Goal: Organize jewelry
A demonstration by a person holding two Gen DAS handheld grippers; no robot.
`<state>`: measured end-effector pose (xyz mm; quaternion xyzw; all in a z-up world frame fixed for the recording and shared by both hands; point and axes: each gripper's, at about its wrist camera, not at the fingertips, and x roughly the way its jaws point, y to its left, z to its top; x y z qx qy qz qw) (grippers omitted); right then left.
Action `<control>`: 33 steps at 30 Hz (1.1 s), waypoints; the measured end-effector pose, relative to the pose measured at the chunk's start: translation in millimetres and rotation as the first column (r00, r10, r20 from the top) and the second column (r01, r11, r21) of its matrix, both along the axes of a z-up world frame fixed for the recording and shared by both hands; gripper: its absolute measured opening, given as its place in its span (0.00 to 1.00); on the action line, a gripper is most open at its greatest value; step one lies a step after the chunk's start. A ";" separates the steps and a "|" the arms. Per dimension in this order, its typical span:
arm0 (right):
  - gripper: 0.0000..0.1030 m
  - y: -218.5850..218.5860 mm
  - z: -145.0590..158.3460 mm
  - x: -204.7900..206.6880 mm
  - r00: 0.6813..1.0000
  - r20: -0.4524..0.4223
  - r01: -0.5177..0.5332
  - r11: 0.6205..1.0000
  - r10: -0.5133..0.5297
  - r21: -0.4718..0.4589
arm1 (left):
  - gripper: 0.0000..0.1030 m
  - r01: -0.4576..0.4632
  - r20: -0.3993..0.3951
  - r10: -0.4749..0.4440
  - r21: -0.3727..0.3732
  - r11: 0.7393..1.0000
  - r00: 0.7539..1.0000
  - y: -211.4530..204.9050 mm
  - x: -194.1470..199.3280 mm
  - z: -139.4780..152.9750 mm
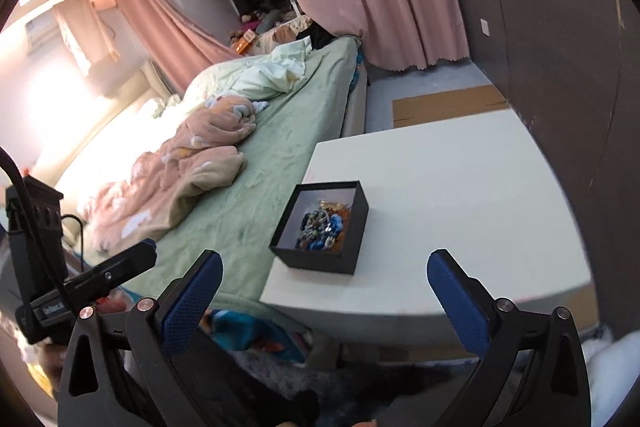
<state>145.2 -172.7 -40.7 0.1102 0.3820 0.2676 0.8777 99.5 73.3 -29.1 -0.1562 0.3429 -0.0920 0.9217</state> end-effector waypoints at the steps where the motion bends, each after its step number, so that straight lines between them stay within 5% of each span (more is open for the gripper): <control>1: 1.00 -3.8 0.2 -5.4 1.000 -0.010 0.006 1.000 -0.006 0.015 | 0.99 0.004 0.001 -0.004 -0.001 1.000 1.000 -2.4 -3.7 0.8; 16: 1.00 -14.3 18.0 -83.2 0.998 0.054 0.014 1.000 -0.014 -0.018 | 0.99 0.080 0.028 -0.080 0.002 0.997 0.996 -24.8 -51.8 11.0; 22: 1.00 -22.6 19.5 -104.4 0.998 0.059 0.035 0.999 -0.033 -0.041 | 0.99 0.081 0.070 -0.085 0.062 0.995 0.994 -31.8 -72.6 23.4; 27: 1.00 -24.4 21.7 -114.3 0.994 0.068 0.091 0.984 -0.081 -0.153 | 0.99 0.079 0.085 -0.087 0.098 0.992 0.993 -36.0 -80.1 33.2; 33: 1.00 -46.7 24.9 -119.7 0.990 0.056 0.136 0.985 -0.131 -0.105 | 0.99 0.071 0.100 -0.086 0.139 0.988 0.991 -37.3 -84.4 40.5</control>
